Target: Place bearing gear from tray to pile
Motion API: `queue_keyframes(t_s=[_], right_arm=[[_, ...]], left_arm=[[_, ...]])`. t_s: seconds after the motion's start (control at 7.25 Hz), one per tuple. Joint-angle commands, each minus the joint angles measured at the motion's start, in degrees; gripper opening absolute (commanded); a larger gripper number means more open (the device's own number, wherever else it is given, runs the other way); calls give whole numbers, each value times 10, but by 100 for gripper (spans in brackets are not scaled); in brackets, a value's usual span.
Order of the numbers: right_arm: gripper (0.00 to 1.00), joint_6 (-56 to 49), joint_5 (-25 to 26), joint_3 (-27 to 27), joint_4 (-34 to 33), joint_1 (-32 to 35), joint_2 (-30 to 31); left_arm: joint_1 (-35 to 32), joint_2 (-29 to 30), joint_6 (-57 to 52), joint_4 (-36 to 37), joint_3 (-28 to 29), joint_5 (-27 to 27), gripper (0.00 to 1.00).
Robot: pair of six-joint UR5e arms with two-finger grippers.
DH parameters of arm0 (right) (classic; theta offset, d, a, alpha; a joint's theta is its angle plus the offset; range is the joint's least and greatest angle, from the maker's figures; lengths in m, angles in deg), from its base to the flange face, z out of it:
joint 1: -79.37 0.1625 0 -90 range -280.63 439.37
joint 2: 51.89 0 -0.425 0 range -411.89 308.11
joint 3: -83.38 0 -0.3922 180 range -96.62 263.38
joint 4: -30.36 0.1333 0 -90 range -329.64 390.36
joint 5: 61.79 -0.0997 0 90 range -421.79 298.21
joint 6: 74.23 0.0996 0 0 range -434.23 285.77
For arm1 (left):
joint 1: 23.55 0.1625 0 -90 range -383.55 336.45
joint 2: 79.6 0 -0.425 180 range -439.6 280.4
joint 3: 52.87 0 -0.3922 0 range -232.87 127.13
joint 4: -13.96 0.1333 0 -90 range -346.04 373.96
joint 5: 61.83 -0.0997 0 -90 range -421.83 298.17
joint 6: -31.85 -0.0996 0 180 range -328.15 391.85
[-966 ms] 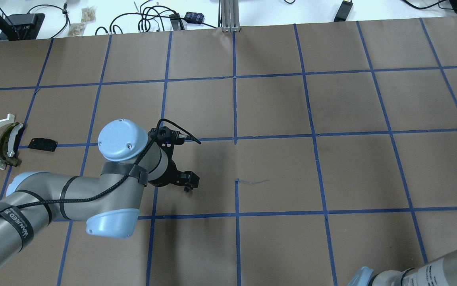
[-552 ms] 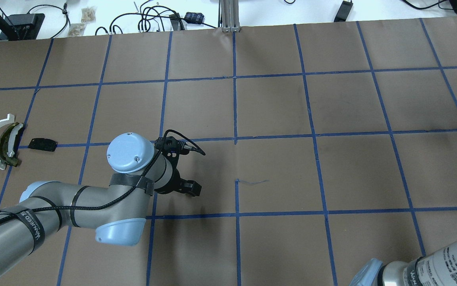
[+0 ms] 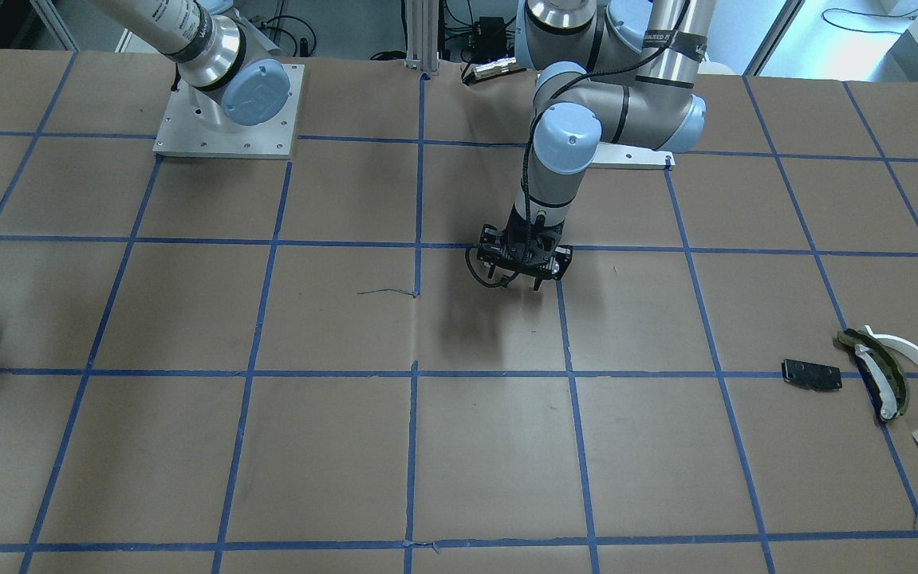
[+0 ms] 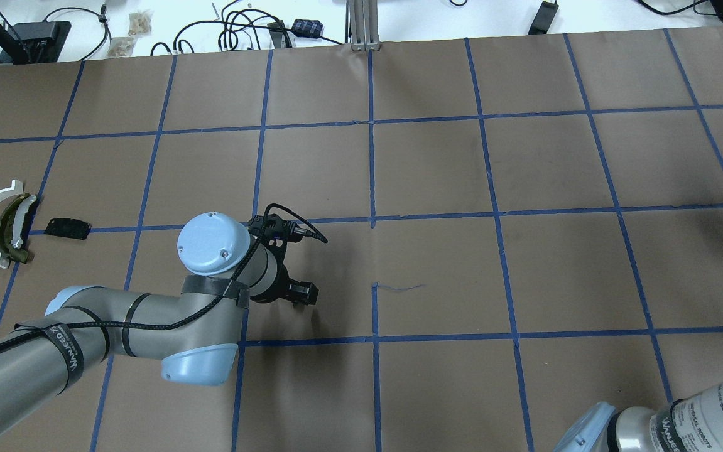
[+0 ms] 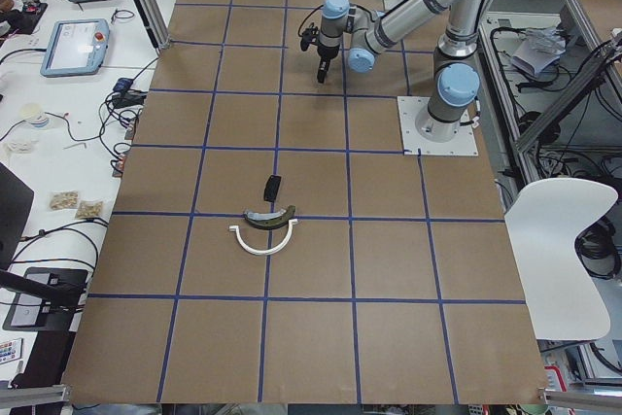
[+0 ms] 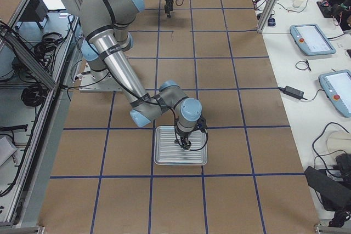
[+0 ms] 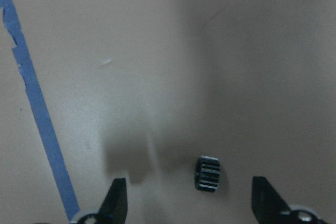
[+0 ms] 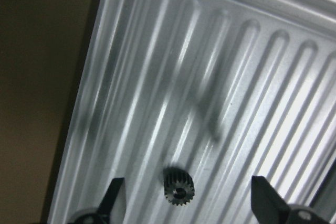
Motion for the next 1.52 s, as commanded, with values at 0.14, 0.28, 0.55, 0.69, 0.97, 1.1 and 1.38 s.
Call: queue_keyframes(t_s=[0.14, 0.28, 0.55, 0.69, 0.97, 1.1, 1.38], right_arm=[[79, 0, 0, -3, -15, -7, -13], [73, -1, 1, -4, -15, -8, -15], [59, -1, 2, -5, -15, -8, -19], [44, 0, 2, -6, -15, -8, -19], [14, 1, 16, -6, -13, -8, -18], [10, 1, 17, -5, -13, -8, -17], [6, 1, 18, 1, -6, -8, -14]], left_arm=[[-1, 23, 3, 5, -1, -2, 3], [-1, 22, 14, 11, 2, -2, 0], [3, 1, 10, 20, 10, -5, 0], [6, -10, 8, 16, 26, -28, 0], [99, -29, -85, -27, 41, -78, 0], [205, -33, -137, -28, 47, -74, 0], [357, -12, -313, -24, 69, -74, 0]])
